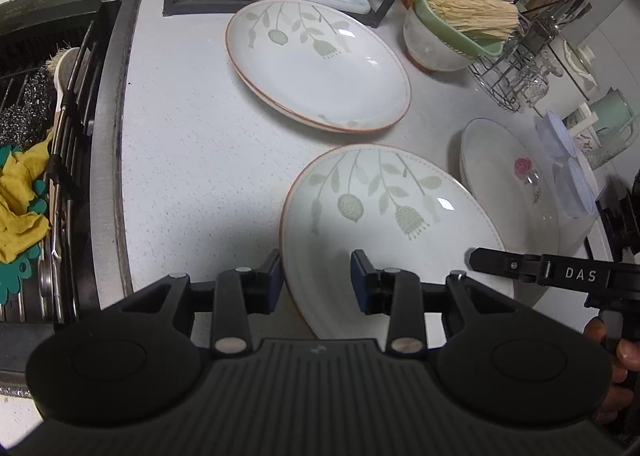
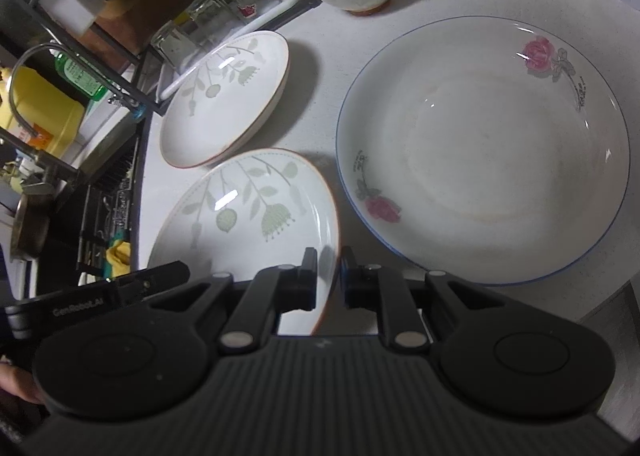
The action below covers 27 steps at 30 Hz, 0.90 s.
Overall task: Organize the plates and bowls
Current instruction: 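Lift the leaf-pattern plate with both grippers and carry it over the rose plate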
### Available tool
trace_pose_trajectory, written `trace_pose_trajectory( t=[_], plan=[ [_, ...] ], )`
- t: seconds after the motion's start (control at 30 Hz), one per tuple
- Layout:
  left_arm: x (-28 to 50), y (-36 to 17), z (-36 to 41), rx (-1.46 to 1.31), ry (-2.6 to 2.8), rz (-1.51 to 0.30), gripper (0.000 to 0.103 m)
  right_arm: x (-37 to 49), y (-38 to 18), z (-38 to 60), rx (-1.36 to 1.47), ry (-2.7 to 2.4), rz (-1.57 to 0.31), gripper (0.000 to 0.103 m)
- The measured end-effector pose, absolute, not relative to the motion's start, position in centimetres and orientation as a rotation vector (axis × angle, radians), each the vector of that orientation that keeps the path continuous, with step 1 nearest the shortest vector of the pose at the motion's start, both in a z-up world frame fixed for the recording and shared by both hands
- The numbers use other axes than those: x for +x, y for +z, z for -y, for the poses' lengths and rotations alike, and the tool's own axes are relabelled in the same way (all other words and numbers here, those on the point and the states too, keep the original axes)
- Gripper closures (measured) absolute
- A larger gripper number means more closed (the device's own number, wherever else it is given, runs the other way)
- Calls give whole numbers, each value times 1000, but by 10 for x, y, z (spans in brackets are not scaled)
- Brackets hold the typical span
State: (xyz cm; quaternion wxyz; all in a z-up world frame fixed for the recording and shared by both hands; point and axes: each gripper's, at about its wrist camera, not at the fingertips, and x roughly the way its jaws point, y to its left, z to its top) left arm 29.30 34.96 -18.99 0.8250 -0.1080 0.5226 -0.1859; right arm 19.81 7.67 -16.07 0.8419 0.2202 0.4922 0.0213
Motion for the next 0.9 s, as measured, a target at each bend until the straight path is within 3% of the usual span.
trace_pose_trajectory(
  t=[0.53, 0.9],
  plan=[
    [281, -135, -351, -363, -410, -1096, 63, 191, -110, -53, 495, 118, -1016, 89],
    [273, -102, -303, -401, -398, -1023, 62, 180, -87, -4, 530, 182, -964, 89]
  ],
)
